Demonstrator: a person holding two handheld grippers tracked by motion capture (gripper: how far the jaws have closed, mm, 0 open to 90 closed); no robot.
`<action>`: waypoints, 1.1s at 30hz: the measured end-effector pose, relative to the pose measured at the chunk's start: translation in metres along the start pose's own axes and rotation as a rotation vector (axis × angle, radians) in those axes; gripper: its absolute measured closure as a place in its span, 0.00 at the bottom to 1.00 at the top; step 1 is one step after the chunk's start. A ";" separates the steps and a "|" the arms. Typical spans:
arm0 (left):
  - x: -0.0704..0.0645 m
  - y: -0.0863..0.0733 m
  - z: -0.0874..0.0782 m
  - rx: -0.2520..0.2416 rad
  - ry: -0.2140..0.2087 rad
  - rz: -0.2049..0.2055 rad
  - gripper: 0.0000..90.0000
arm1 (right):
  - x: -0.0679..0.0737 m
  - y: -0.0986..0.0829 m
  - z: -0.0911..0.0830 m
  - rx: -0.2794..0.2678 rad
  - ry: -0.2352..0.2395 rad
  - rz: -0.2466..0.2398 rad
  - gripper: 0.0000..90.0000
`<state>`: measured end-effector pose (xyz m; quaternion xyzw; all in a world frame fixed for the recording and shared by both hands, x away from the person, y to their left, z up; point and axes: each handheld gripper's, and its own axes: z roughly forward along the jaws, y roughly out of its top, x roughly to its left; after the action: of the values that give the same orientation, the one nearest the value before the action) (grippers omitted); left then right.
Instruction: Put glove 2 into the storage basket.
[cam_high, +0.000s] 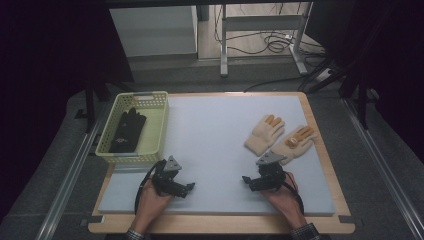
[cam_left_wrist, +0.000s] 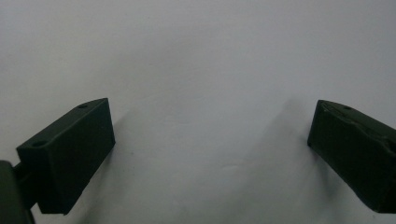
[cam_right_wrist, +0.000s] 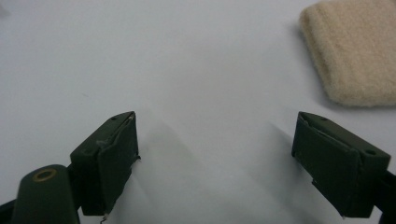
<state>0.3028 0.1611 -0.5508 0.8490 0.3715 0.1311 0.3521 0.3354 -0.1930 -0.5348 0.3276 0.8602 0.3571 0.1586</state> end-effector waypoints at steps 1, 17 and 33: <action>0.000 0.000 0.000 0.000 0.000 -0.001 0.01 | 0.000 0.000 0.000 -0.002 0.001 0.001 0.18; 0.000 0.000 0.000 -0.002 0.001 -0.001 0.01 | -0.023 0.016 -0.008 -0.021 -0.006 0.050 0.34; 0.000 0.000 0.000 -0.002 0.001 -0.001 0.01 | -0.067 0.049 -0.007 -0.027 -0.097 0.091 0.40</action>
<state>0.3027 0.1613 -0.5510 0.8484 0.3718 0.1317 0.3530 0.4036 -0.2161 -0.4919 0.3811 0.8308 0.3592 0.1883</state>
